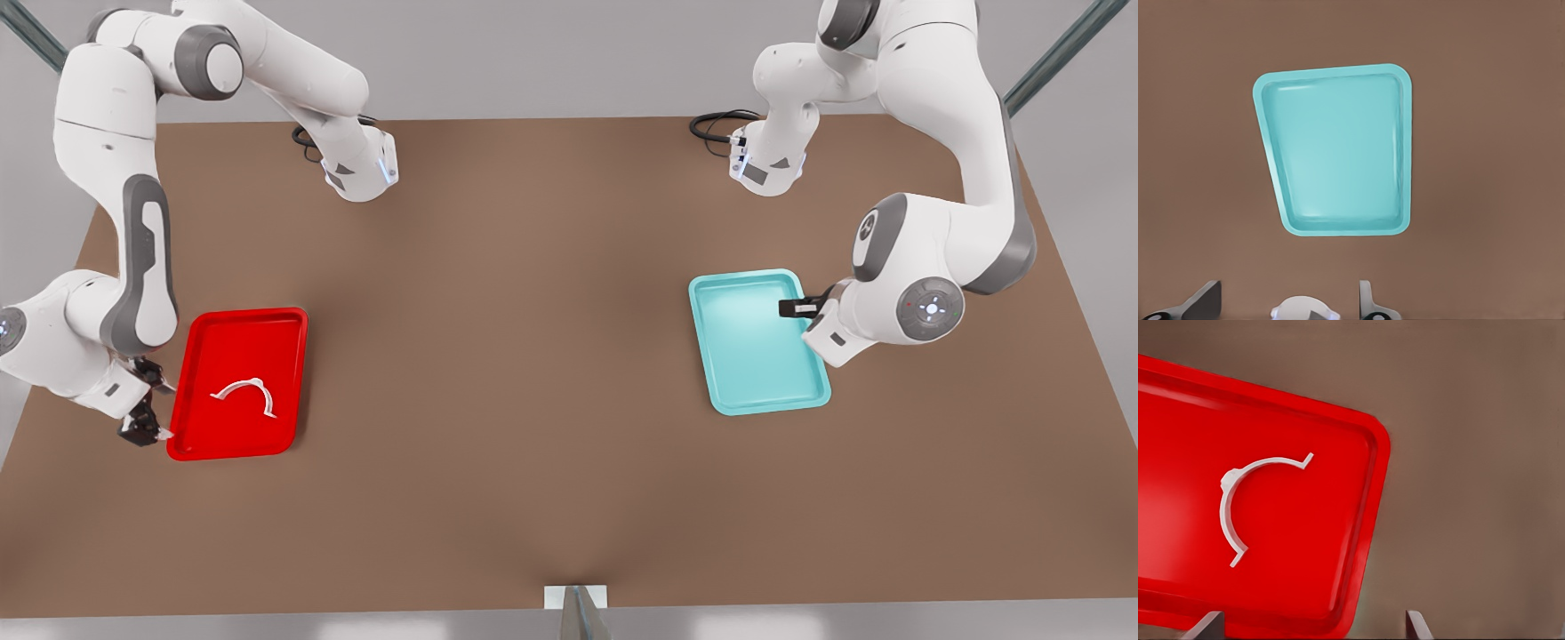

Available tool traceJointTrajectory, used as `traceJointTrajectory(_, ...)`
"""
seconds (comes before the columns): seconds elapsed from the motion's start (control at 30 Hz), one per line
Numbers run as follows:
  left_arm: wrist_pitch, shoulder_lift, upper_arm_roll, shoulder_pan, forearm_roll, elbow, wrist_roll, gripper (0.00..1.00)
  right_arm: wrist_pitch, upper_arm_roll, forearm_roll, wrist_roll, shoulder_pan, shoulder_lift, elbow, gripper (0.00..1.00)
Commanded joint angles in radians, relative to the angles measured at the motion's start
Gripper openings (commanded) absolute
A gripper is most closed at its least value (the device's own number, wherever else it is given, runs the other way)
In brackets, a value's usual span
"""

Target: Take the drainage pipe clamp from the left arm, pass it to the right arm, and place it in the plate on the right side

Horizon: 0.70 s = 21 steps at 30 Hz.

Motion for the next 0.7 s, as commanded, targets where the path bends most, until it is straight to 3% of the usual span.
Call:
traceJointTrajectory(0.0, -0.001, 0.000, 0.000, 0.002, -0.001, 0.000, 0.083, 1.00, -0.486, 0.001, -0.118, 1.856, 0.137, 0.009, 0.163, 1.00)
traceJointTrajectory(0.03, -0.002, -0.001, -0.002, 0.002, 0.001, 0.002, 0.083, 1.00, -0.576, 0.006, -0.132, 2.074, 0.169, 0.012, 0.257, 1.00)
traceJointTrajectory(0.1, -0.004, -0.001, -0.002, 0.000, -0.001, 0.007, 0.083, 1.00, -0.607, 0.007, -0.127, 2.148, 0.174, -0.115, 0.222, 1.00)
traceJointTrajectory(0.3, -0.027, 0.000, -0.004, -0.005, 0.001, 0.023, 0.086, 1.00, -0.601, 0.004, -0.083, 2.090, 0.173, -0.281, 0.102, 1.00)
traceJointTrajectory(0.6, -0.048, 0.000, -0.002, 0.000, -0.015, 0.036, 0.086, 1.00, -0.614, 0.001, -0.083, 2.062, 0.173, -0.293, 0.099, 1.00)
traceJointTrajectory(0.67, -0.097, 0.000, -0.005, -0.009, -0.012, 0.102, 0.084, 1.00, -0.614, 0.001, -0.081, 2.045, 0.173, -0.293, 0.097, 1.00)
